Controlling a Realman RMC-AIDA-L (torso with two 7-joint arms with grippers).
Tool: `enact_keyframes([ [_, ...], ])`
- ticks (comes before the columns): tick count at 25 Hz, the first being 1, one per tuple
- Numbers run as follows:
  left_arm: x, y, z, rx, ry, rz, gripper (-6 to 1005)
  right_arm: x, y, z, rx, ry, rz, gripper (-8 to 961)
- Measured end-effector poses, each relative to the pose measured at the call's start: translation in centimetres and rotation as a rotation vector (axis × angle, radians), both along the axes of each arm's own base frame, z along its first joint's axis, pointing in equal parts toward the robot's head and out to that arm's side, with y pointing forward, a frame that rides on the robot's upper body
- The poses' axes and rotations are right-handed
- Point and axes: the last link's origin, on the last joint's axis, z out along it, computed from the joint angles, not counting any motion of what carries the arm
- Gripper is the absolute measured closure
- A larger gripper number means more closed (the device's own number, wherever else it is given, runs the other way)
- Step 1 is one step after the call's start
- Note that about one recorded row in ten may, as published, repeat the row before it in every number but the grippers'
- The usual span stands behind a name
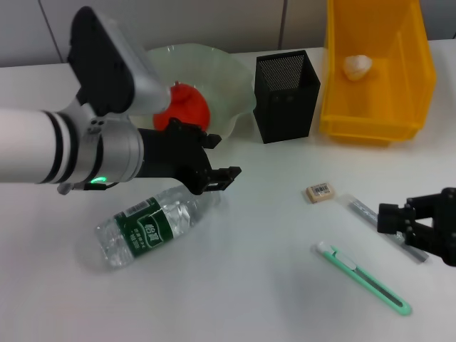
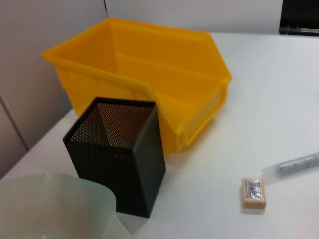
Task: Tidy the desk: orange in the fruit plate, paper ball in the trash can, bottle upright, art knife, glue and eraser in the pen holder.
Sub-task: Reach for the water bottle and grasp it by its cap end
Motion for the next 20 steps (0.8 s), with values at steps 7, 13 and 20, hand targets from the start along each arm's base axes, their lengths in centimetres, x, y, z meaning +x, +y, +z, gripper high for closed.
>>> enact_keyframes([
  [7,2.3,0.3,-0.3,-0.058,0.081,0.010,411,1.4,-1.1,0.4,0.046,0.001,-0.048,819],
  [13,3.2,0.0,-1.2,-0.066,0.152,-0.002,411,2.0,-1.3,0.6,0.069,0.003,-0.081,764],
  [20,3.5,0.4,-2.5,-0.006,0.265,-0.010,410,2.1,-0.6,0.2,0.045,-0.034,-0.084,765],
])
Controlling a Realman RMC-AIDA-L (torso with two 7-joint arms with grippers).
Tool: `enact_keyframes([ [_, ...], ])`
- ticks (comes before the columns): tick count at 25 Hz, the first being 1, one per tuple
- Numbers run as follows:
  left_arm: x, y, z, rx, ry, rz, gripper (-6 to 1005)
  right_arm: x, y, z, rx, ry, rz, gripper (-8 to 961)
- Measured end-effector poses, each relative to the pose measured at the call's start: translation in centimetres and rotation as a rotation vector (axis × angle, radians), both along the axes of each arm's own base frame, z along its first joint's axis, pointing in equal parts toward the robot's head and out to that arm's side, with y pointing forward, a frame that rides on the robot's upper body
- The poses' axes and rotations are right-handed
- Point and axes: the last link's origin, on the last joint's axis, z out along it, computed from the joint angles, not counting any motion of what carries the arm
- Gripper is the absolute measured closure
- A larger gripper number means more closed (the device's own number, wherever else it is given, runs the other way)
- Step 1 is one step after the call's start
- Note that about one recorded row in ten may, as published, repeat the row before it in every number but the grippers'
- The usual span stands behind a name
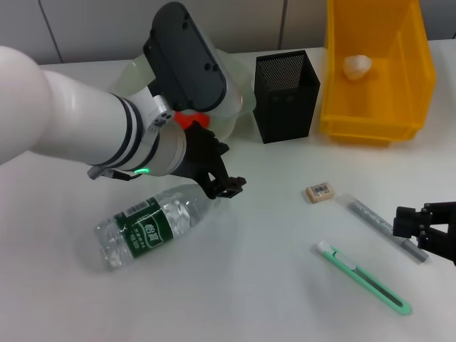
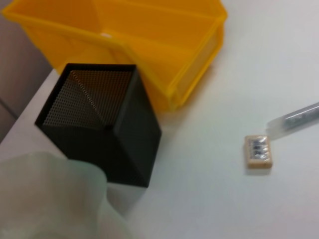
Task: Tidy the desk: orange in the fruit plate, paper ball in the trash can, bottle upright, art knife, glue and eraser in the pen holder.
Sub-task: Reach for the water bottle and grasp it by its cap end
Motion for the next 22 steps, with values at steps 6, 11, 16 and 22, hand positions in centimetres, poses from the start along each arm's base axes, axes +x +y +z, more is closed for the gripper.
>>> enact_keyframes([
  [6,0.03,0.33,-0.44,0.013,0.046,0.011,409,-0.01,0.23,-0.25,-0.008,-0.003,-0.002,765],
  [11,0.52,-0.01,-0.66,-0.002,0.073,0.030,408,0.31,0.14,-0.30,-0.003,0.000,-0.009,766],
  [16,0.66,-0.23,-0.87,-0.013,0.095,0.045,407,0.47,0.09,-0.30,-0.005,0.003,-0.014,774],
  [22,0.46,-0.07,-1.07,-0.005,0.093,0.044,407,0.42,0.21,-0.27,-0.002,0.004,-0.012,774],
])
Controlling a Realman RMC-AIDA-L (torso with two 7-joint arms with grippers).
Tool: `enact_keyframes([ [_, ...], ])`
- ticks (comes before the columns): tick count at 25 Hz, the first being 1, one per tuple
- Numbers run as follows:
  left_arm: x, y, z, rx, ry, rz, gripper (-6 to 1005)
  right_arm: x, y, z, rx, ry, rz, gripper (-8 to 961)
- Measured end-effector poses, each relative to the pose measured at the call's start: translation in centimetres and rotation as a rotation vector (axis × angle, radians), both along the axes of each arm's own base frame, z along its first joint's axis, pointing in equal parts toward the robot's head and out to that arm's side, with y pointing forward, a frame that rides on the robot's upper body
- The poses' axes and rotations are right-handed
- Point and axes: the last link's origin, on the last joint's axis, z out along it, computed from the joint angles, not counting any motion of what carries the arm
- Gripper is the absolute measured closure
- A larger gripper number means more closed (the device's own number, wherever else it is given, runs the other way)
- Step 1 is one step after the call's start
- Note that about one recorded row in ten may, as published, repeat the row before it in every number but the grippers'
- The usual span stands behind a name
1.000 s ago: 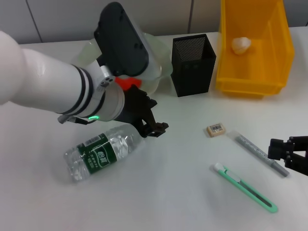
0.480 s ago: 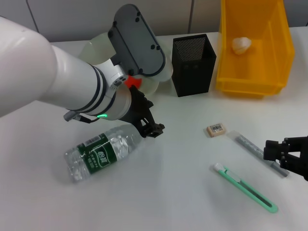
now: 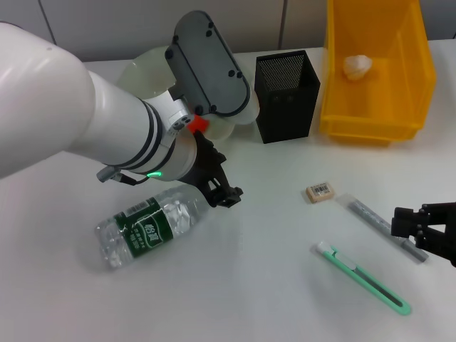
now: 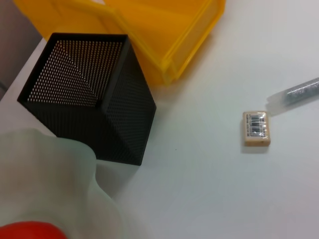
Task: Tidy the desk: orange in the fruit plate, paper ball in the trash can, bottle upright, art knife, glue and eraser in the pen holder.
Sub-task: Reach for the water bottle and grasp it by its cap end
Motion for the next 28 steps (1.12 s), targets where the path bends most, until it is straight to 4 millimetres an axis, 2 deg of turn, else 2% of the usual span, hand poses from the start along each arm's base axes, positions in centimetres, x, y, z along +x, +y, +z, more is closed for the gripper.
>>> enact_keyframes([
  [28,-1.8,0.5,-2.0,0.009,0.022,-0.016,406,0.1,-0.3,-0.4,0.002,0.015,0.001,776],
])
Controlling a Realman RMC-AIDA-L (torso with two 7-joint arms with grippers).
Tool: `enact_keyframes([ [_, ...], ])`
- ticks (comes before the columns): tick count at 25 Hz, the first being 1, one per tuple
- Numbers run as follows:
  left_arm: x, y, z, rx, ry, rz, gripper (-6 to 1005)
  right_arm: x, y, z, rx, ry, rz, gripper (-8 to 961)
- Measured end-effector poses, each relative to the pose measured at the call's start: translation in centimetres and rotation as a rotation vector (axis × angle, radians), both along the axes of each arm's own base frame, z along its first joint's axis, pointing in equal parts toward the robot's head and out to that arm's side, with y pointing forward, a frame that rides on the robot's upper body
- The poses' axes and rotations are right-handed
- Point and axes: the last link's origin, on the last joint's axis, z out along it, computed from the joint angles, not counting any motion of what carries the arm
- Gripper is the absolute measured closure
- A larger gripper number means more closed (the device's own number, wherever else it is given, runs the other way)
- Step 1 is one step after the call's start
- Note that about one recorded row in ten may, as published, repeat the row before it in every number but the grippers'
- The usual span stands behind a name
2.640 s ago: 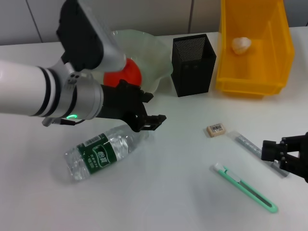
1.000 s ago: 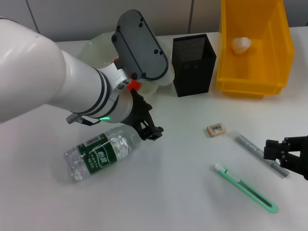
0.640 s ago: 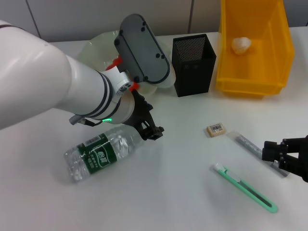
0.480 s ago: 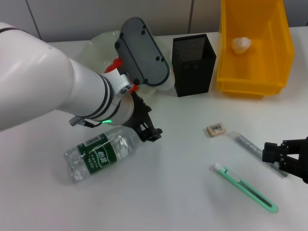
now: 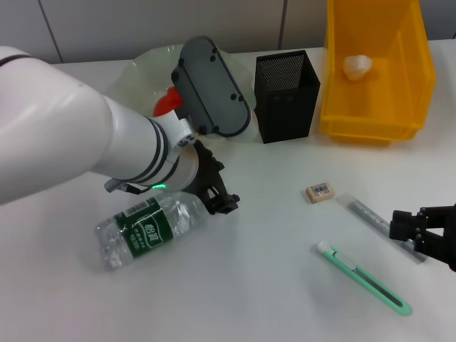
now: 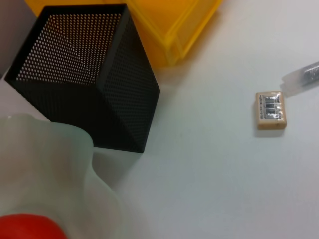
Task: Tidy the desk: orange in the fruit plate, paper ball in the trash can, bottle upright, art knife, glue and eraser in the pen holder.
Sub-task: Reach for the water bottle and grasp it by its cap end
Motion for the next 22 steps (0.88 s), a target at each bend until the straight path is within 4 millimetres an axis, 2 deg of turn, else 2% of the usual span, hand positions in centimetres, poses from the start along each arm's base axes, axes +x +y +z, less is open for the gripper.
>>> enact_keyframes([
  [22,-0.89,0.05,-0.67,0.004,0.017,-0.008,433,0.00,-0.02,-0.27,-0.004,0.010,-0.002,777],
])
